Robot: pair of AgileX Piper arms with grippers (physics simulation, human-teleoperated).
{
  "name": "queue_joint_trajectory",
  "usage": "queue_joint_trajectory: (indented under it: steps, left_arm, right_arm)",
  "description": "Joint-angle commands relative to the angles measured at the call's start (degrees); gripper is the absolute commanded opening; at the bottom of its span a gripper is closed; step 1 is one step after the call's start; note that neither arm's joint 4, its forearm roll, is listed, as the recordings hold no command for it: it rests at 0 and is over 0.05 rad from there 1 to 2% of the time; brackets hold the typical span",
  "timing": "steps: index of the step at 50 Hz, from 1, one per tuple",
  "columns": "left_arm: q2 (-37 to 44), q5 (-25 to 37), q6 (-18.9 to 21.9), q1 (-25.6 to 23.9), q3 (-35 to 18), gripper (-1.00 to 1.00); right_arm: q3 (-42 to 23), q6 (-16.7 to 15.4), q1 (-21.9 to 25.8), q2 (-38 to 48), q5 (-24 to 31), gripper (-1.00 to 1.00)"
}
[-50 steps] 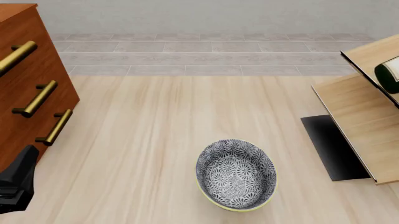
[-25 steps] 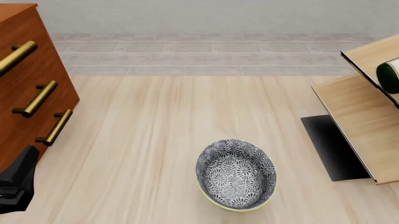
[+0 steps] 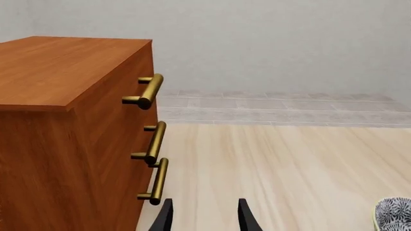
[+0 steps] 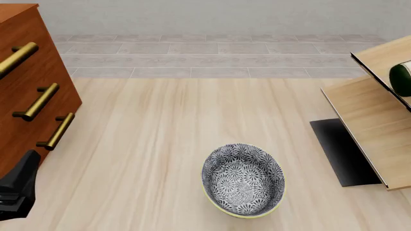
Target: Put the wine bottle on the wine rack.
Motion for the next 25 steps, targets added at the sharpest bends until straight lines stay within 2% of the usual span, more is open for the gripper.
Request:
queue_joint_trajectory:
  steps: [1, 9, 10, 25]
  left_arm:
    - [0.0, 0.1, 0.0, 0.0, 0.0, 1.00]
    - [0.0, 0.0, 0.0, -0.1, 0.0, 1.00]
    - [0.0, 0.1, 0.0, 0.0, 0.0, 1.00]
    - [0.0, 0.2, -0.1, -0.1, 0.0, 1.00]
  right_arm:
    - [3.6, 0.5, 1.7, 1.3, 1.6, -1.00]
    - [3.3, 0.1, 0.9, 1.0, 2.0, -1.00]
    - [3.1, 0.1, 0.7, 0.9, 2.2, 1.00]
    - [2.5, -0.3, 0.3, 0.2, 2.7, 1.00]
